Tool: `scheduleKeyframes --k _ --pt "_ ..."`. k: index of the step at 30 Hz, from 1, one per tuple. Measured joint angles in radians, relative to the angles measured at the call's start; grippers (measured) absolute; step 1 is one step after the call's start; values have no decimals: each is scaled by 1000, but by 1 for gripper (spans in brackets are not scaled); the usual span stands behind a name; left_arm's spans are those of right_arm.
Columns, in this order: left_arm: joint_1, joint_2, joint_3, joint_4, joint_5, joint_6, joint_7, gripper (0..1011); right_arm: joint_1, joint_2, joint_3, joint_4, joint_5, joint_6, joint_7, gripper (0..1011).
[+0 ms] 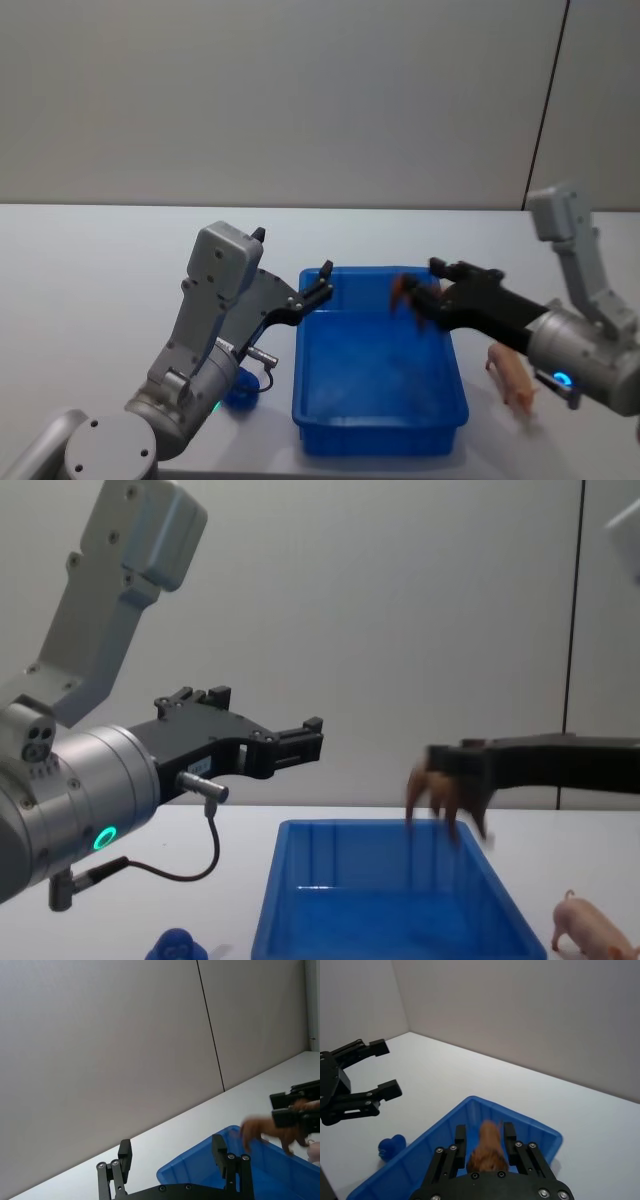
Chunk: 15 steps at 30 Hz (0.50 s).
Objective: Pick up the two dolls from the table and place them into the box.
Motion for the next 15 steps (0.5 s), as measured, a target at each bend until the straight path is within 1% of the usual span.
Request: scheduleKeyframes --k 3,4,7,8,11,13,15 --pt "0 0 0 0 0 0 0 1003 16 -15 -11 24 -8 10 13 497" --pt "0 0 0 0 0 0 0 1003 27 -25 -18 39 -12 15 21 557" --pt "0 0 0 0 0 0 0 1003 41 -37 -28 61 -18 20 30 617" --pt "0 0 0 0 0 0 0 1003 48 -44 -33 71 -23 23 36 676" --pt "0 0 0 0 0 0 0 1003 58 -53 -42 87 -31 25 42 772" --pt "0 0 0 0 0 0 0 1003 60 -56 -46 91 -36 25 44 810" --pt "0 0 0 0 0 0 0 1003 61 -57 -49 92 -41 24 44 881"
